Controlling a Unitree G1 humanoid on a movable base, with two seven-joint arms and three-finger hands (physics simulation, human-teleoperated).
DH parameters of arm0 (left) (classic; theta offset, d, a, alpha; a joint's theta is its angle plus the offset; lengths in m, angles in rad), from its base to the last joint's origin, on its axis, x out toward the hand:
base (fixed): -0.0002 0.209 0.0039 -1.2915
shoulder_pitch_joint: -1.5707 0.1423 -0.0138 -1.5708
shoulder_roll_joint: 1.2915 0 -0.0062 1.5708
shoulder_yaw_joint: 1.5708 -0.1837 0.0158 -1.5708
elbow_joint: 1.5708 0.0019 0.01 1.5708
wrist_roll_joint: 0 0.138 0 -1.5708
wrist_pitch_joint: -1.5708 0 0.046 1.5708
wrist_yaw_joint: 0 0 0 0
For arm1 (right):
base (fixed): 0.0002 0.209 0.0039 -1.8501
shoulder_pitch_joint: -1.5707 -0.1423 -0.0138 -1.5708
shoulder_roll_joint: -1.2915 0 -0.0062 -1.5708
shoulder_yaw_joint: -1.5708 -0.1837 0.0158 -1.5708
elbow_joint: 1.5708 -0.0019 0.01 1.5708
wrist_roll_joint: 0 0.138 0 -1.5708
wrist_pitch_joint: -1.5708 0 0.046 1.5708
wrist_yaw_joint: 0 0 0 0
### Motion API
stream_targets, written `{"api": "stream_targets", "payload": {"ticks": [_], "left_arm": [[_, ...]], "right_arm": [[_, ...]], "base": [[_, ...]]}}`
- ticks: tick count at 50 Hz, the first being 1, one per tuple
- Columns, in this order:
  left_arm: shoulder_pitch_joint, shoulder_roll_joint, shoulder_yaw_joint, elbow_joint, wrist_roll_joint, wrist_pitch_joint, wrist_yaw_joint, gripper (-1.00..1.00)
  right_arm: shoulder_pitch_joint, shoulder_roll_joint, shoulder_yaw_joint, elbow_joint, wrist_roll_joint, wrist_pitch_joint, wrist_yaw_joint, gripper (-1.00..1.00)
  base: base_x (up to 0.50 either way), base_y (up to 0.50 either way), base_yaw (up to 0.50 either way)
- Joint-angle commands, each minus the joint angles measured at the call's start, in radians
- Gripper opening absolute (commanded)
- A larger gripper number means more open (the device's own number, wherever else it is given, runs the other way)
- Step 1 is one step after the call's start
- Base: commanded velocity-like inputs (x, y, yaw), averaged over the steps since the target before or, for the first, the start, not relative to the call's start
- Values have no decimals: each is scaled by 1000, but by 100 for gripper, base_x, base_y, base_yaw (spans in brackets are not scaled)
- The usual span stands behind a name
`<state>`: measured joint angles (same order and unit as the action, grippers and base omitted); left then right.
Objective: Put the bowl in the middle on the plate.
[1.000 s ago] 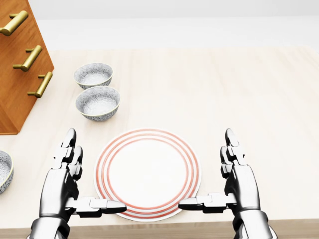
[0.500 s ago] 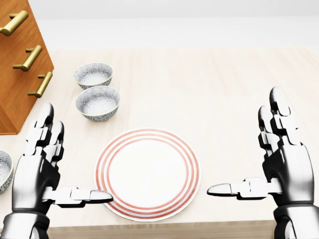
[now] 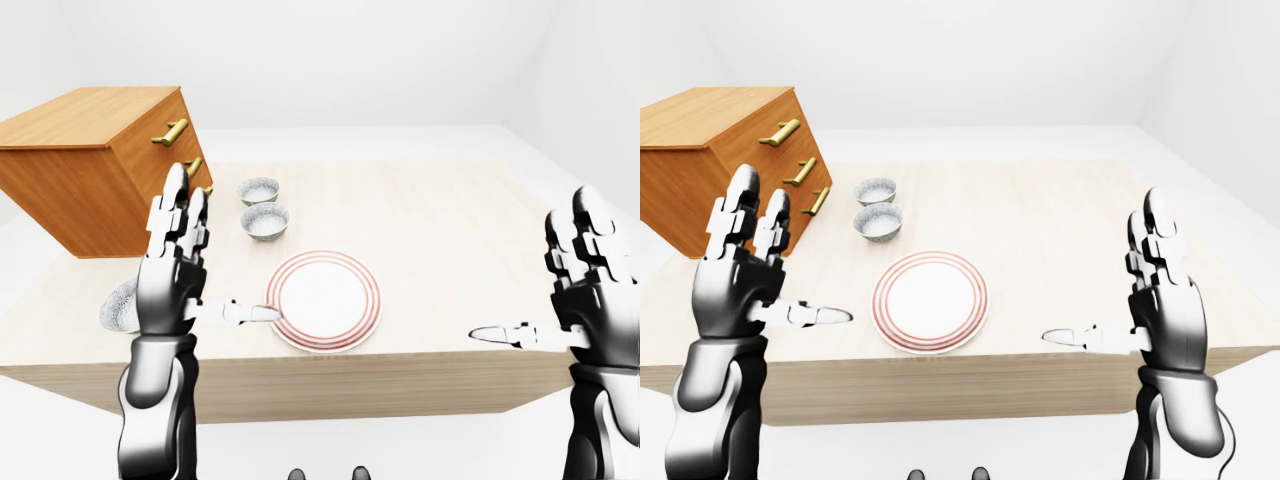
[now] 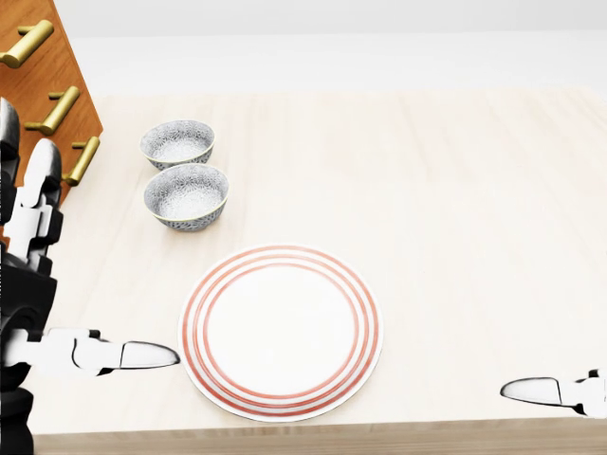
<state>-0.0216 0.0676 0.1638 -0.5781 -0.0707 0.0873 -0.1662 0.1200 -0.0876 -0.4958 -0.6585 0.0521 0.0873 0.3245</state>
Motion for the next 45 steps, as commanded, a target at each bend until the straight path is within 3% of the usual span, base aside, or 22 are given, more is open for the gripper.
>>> {"api": "stream_targets", "payload": {"ticks": [1,10,29,45], "left_arm": [[14,10,-2,-78,-12,0,-10,100],[12,2,2,-38,-1,0,-15,100],[29,-4,-10,-45,18,0,-18,100],[13,16,50,27,-5,0,-22,100]], "right_arm": [[32,5,-152,-51,7,0,89,100],[39,12,-209,-36,20,0,112,100],[45,19,-191,-17,12,0,104,100],[46,19,-235,-5,42,0,102,100]], "base": [[0,0,0],[0,0,0],[0,0,0],[0,0,0]]}}
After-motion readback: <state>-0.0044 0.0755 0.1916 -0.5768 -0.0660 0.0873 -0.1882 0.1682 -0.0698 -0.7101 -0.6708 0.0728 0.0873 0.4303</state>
